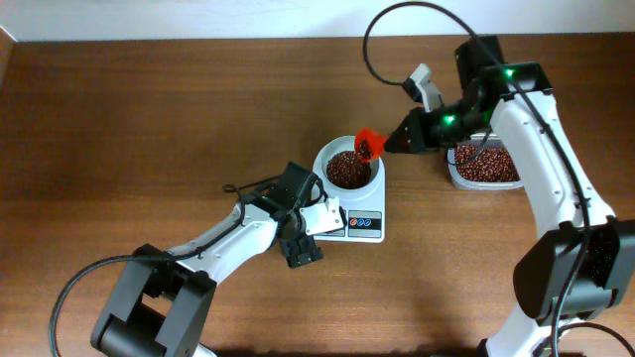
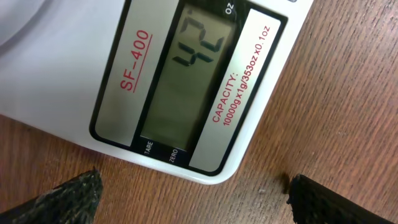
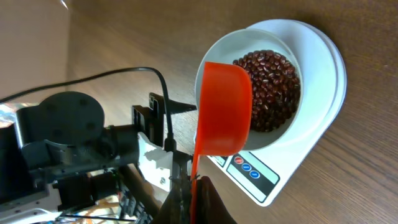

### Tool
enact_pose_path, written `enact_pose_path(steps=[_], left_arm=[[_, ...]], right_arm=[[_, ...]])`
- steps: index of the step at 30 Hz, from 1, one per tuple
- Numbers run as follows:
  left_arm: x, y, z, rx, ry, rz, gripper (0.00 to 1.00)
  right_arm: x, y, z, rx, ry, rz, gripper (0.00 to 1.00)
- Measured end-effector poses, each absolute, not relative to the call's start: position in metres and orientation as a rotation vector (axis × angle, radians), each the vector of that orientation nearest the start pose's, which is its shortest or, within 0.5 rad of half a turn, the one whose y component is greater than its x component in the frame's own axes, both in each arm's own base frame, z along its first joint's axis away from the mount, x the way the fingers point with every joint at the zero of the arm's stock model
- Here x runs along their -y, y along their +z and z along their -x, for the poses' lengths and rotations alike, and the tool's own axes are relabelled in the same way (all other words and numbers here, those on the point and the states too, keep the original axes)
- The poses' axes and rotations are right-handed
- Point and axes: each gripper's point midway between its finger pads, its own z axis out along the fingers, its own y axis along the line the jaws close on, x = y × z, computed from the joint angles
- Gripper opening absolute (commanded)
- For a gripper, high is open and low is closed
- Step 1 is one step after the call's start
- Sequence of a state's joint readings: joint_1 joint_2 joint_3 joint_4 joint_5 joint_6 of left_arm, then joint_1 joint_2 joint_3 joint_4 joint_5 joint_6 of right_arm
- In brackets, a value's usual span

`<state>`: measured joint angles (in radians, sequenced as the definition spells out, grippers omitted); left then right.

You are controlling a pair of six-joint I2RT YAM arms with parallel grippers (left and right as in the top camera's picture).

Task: Scoop item into bowl and weigh 50g on scale
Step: 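Shift the left gripper to face the scale display, then tilt the scoop further over the bowl to add beans, right gripper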

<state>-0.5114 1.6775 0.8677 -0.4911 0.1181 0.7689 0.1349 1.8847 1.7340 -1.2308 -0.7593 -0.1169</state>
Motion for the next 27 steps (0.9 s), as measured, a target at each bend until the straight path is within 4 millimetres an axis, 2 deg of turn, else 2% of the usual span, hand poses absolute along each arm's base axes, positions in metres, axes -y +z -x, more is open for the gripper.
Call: enact_pose_path(steps=[6, 16, 27], left_arm=[[0.177, 0.004, -0.274, -2.277, -0.118, -1.725, 0.99], [0.177, 0.004, -0.274, -2.278, -0.118, -1.725, 0.99], [0.177, 0.004, -0.274, -2.280, -0.119, -1.722, 0.99]], right_arm=[[-0.189, 0.182, -0.361, -2.747, 0.958, 0.626, 0.04], [-0.190, 0.192, -0.376, -2.728, 0.628, 0.702, 0.04], [-0.190, 0.188, -0.372, -2.729, 0.531, 0.785, 0.04]])
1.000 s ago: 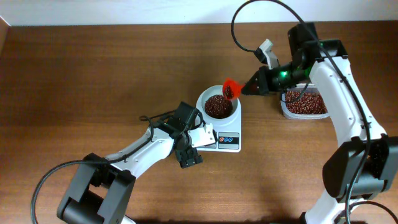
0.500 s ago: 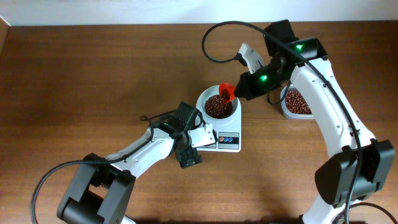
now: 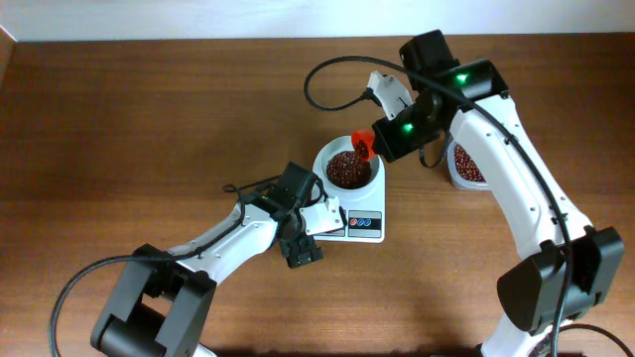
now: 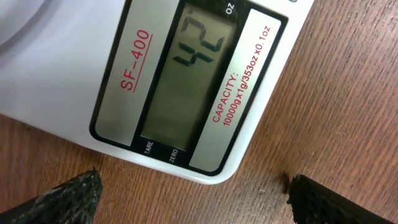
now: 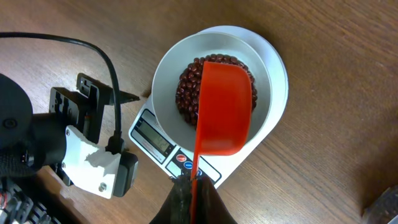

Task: Scoop item into bowl and weigh 50g on scale
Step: 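Tilt the scoop further over the bowl to add beans, right gripper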

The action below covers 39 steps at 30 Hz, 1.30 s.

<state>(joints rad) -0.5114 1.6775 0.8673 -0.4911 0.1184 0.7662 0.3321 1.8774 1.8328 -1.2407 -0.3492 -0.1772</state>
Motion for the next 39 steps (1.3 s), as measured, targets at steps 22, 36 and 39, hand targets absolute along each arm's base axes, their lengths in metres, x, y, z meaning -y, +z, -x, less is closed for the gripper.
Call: enact_pose_path(steps=[22, 36, 39], left_arm=[[0.177, 0.004, -0.274, -2.281, -0.119, -1.722, 0.99], [0.177, 0.004, -0.274, -2.281, -0.119, -1.722, 0.99], [0.177, 0.004, -0.274, -2.281, -0.118, -1.722, 0.99]], right_arm=[[-0.193, 0.190, -0.374, -2.737, 0.569, 0.715, 0.04], [-0.194, 0.223, -0.372, -2.640, 1.085, 0.564, 0.04], [-0.195, 0.224, -0.372, -2.637, 1.094, 0.565, 0.04]])
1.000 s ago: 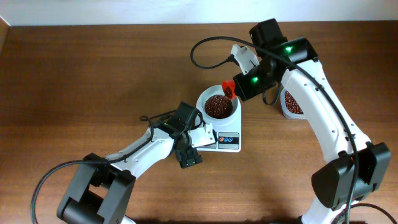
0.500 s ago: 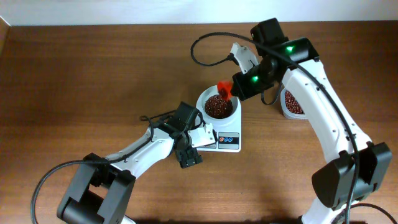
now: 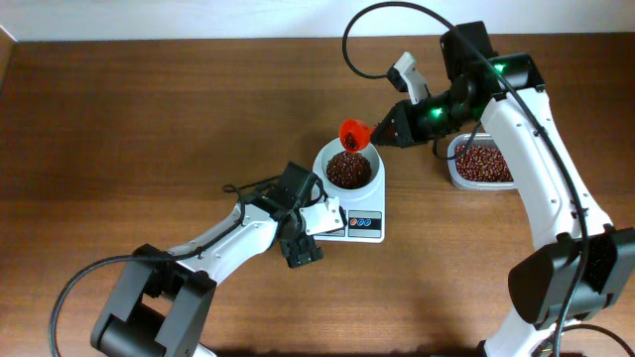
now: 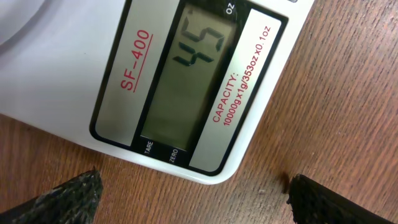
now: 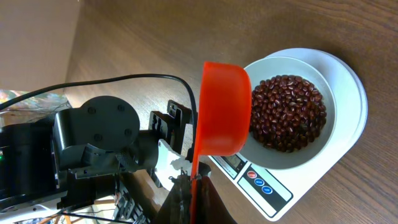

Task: Scoop item into bowl and weigh 50g on scale
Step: 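Tilt the scoop further over the bowl to add beans, right gripper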

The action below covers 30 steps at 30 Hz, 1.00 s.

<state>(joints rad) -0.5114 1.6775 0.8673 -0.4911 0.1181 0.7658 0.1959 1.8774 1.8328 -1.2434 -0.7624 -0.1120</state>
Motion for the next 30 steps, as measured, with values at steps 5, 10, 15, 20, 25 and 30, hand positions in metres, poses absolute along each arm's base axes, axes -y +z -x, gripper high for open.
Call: enact_pose_path(steps=[5, 10, 15, 20, 25, 30], left_arm=[[0.177, 0.004, -0.274, -2.280, -0.118, -1.721, 0.99], [0.177, 0.004, -0.274, -2.281, -0.119, -1.722, 0.99], [0.177, 0.004, -0.274, -2.281, -0.119, -1.722, 0.99], [0.177, 0.004, -0.274, -2.281, -0.118, -1.722, 0.99], [0.177, 0.004, -0.274, -2.281, -0.119, -1.722, 0.99], [0.177, 0.004, -0.274, -2.280, -0.118, -1.721, 0.99]], right_arm=[[-0.190, 0.219, -0.373, -2.670, 1.046, 0.536, 0.04], [-0.182, 0.209, -0.377, -2.737, 0.924, 0.472, 0.04], [-0.196, 0.189, -0.367, -2.803, 0.600, 0.602, 0.04], [-0.203, 0.182, -0.368, -2.775, 0.306, 0.697, 0.04], [-0.198, 0.181, -0.372, -2.774, 0.264, 0.681, 0.04], [-0.204, 0.184, -0.369, -2.780, 0.385, 0.671, 0.04]])
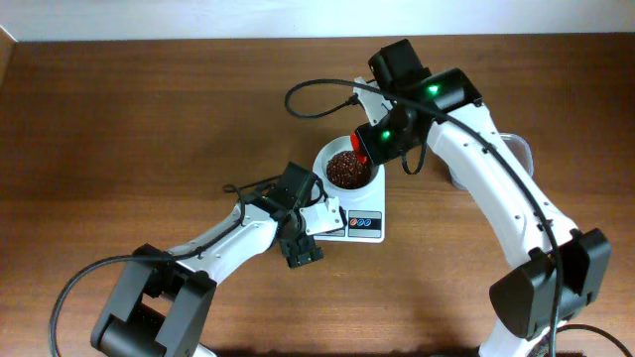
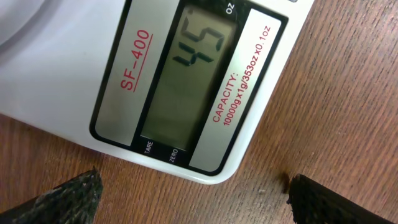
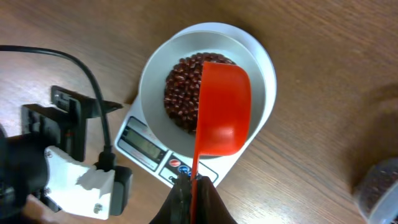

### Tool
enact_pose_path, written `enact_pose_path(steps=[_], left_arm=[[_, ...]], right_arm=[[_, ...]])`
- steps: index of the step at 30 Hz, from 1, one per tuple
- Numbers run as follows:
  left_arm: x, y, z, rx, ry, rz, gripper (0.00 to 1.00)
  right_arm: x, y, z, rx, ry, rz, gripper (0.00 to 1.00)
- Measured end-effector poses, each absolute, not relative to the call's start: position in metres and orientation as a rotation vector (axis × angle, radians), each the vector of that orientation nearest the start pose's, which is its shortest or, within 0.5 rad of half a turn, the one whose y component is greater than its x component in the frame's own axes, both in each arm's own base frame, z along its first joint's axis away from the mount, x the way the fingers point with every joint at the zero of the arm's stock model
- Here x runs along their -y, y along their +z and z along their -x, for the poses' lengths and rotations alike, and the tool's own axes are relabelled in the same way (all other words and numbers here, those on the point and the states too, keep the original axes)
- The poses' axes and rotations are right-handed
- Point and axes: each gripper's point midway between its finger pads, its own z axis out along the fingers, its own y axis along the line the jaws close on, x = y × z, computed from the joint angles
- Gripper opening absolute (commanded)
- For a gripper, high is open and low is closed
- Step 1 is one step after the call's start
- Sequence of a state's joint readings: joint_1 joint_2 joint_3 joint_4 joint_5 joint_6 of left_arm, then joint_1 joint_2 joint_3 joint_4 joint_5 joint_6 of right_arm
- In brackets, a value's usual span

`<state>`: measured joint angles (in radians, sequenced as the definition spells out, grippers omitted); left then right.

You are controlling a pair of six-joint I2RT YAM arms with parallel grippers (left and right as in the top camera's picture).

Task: Scoop item into bowl and weigh 50g on scale
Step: 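Tilt the scoop further over the bowl to add beans, right gripper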

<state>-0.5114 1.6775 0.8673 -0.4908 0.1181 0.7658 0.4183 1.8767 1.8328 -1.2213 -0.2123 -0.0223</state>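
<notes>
A white bowl (image 1: 349, 169) of dark red beans (image 3: 185, 87) sits on the white scale (image 1: 357, 223). The display (image 2: 193, 68) reads 45. My right gripper (image 3: 191, 186) is shut on the thin handle of the red scoop (image 3: 222, 112), whose cup hangs over the bowl's right side (image 1: 365, 149). My left gripper (image 2: 193, 196) is open just in front of the scale's display, its fingers (image 2: 68, 196) wide apart over the wood.
A clear container of beans (image 1: 516, 154) stands to the right of the scale, mostly hidden behind my right arm (image 1: 476, 188). The left arm (image 1: 228, 238) and its cable lie along the table to the left of the scale.
My right gripper has moved the scoop from above the bowl's far rim to over the bowl's right side, turned. The display still reads 45. The left arm has not moved.
The scoop hung at the bowl's right rim with the display at 42. It then stood over the beans, still 42. Later it was at the far rim and the display read 45. Now it hangs over the bowl again, at 45.
</notes>
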Motion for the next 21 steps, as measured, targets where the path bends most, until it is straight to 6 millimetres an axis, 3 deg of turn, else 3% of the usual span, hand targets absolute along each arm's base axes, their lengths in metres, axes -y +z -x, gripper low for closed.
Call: enact_pose_path(steps=[7, 10, 21], left_arm=[[0.177, 0.004, -0.274, -2.281, -0.118, -1.722, 0.99], [0.177, 0.004, -0.274, -2.281, -0.119, -1.722, 0.99], [0.177, 0.004, -0.274, -2.281, -0.119, -1.722, 0.99]], right_arm=[[-0.184, 0.196, -0.379, -2.774, 0.703, 0.508, 0.04], [-0.184, 0.202, -0.378, -2.761, 0.804, 0.485, 0.04], [-0.190, 0.206, -0.375, -2.746, 0.868, 0.502, 0.04]])
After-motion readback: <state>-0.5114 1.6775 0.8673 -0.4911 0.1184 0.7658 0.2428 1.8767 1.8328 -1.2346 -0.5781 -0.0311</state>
